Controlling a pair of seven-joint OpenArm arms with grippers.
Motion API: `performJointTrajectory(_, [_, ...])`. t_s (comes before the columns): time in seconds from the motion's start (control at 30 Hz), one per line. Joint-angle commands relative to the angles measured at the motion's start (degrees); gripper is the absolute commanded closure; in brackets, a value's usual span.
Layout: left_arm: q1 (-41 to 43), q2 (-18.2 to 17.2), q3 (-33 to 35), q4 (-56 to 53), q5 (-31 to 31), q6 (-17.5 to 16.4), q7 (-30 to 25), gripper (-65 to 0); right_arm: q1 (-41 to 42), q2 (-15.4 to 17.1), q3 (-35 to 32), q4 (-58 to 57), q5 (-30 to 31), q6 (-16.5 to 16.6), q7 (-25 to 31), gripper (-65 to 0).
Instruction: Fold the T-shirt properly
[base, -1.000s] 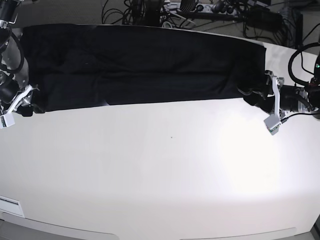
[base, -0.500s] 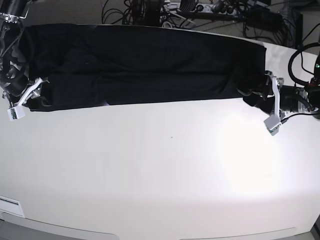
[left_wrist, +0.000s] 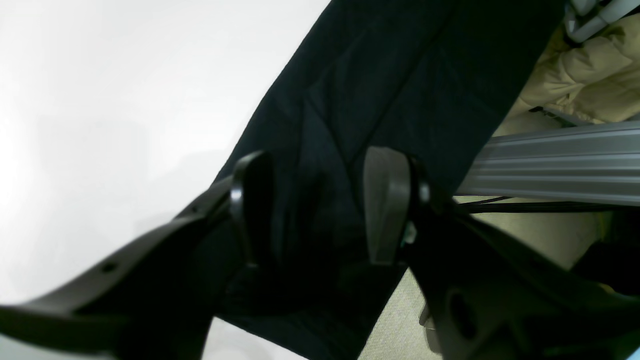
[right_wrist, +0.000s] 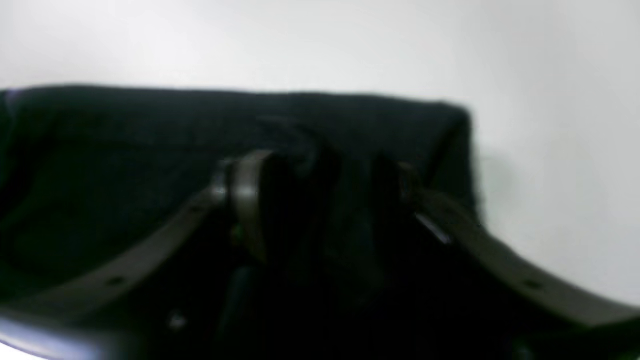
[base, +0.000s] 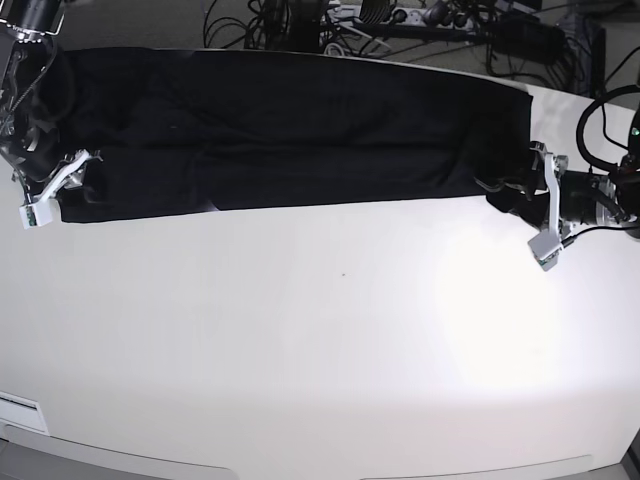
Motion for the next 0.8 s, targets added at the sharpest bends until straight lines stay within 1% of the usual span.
performJointTrajectory(0.0, [-0.96, -1.42, -0.81, 0.57, -0.97, -0.47, -0.70, -31.4, 0.81, 1.42, 0.52, 0.76, 1.53, 0.35, 1.92, -20.2])
performJointTrajectory(0.07, [-0.96, -1.42, -0.81, 0.57, -0.97, -0.47, -1.16, -31.4, 1.18, 1.64, 0.66, 0.79, 4.48, 0.26, 2.27, -8.4])
performJointTrajectory(0.1, [-0.96, -1.42, -0.81, 0.57, -0.97, -0.47, -1.29, -31.4, 1.46, 1.79, 0.66, 0.96, 5.97, 0.28, 2.27, -5.3])
performJointTrajectory(0.17, [-0.96, -1.44, -0.81, 0.55, -0.97, -0.47, -1.25, -31.4, 1.60, 2.25, 0.66, 1.97, 9.01, 0.66, 1.99, -2.8])
performJointTrajectory(0.23, [-0.96, -1.44, -0.81, 0.55, -0.97, -0.47, -1.27, -31.4, 1.57, 2.43, 0.94, 3.78, 11.61, 2.31, -0.11, -0.1])
performJointTrajectory(0.3, [-0.96, -1.44, -0.81, 0.55, -0.97, -0.47, -1.31, -31.4, 1.40, 2.40, 1.49, 6.25, 15.72, 2.31, -5.29, 0.0])
performJointTrajectory(0.43, [-0.96, -1.44, -0.81, 0.55, -0.97, -0.47, -1.44, -31.4, -0.81, 3.02, 1.79, 11.04, 28.11, 2.31, -16.55, 0.0])
performJointTrajectory(0.5, [-0.96, -1.44, -0.81, 0.55, -0.97, -0.47, -1.55, -31.4, -2.58, 3.96, 1.79, 12.57, 33.62, 2.31, -21.00, 0.0])
performJointTrajectory(0.63, [-0.96, -1.42, -0.81, 0.55, -0.97, -0.47, -1.55, -31.4, -6.01, 6.32, 1.79, 14.56, 42.51, 2.31, -29.49, 0.0])
performJointTrajectory(0.67, [-0.96, -1.44, -0.81, 0.55, -0.97, -0.47, -1.55, -31.4, -6.88, 6.93, 1.79, 14.84, 43.81, 2.31, -31.36, 0.0])
performJointTrajectory(0.77, [-0.96, -1.42, -0.81, 0.55, -0.97, -0.47, -1.55, -31.4, -9.05, 8.44, 1.79, 15.12, 43.81, 2.31, -36.44, 0.0])
